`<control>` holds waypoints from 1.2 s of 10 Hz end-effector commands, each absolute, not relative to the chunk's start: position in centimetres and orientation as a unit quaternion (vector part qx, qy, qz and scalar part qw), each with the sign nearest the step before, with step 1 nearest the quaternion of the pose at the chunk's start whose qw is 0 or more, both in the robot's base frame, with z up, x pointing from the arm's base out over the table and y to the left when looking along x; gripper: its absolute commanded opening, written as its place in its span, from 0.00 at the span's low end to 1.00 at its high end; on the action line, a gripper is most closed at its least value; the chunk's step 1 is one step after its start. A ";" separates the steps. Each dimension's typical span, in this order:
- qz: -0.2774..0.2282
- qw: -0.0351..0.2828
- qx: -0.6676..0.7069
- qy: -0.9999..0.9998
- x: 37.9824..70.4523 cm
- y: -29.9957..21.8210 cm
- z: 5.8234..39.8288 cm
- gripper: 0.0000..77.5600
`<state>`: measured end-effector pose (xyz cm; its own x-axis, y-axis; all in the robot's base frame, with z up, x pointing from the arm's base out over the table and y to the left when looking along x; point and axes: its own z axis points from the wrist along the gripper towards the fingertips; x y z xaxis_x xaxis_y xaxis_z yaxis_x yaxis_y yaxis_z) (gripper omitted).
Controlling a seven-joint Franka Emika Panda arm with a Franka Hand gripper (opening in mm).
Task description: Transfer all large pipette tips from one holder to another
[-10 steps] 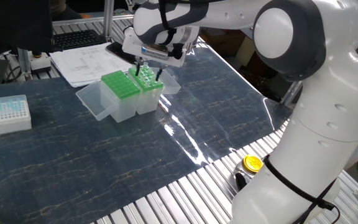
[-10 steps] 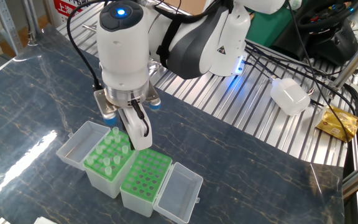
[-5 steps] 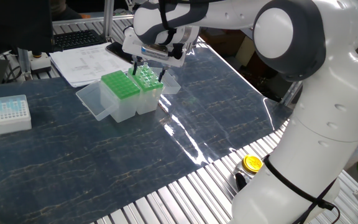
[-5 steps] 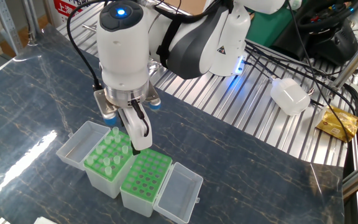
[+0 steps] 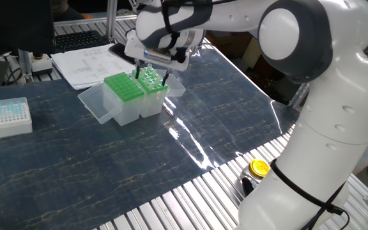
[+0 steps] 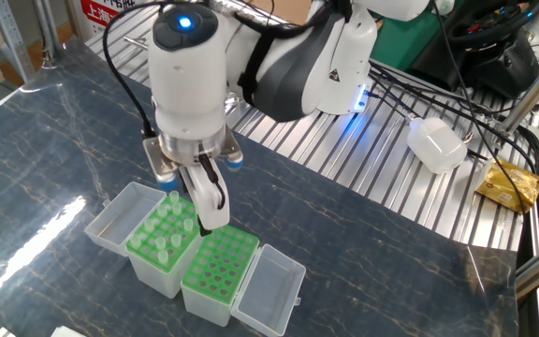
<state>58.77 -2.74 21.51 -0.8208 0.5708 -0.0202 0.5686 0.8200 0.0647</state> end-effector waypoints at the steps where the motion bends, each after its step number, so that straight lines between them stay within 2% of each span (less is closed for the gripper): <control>1: 0.025 0.022 0.303 0.952 58.8 -2.5 21.1 1.00; 12: 0.017 0.025 0.287 0.958 58.0 -2.6 20.3 1.00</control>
<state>57.92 -2.59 20.17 -0.8281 0.5595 -0.0358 0.5580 0.8286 0.0452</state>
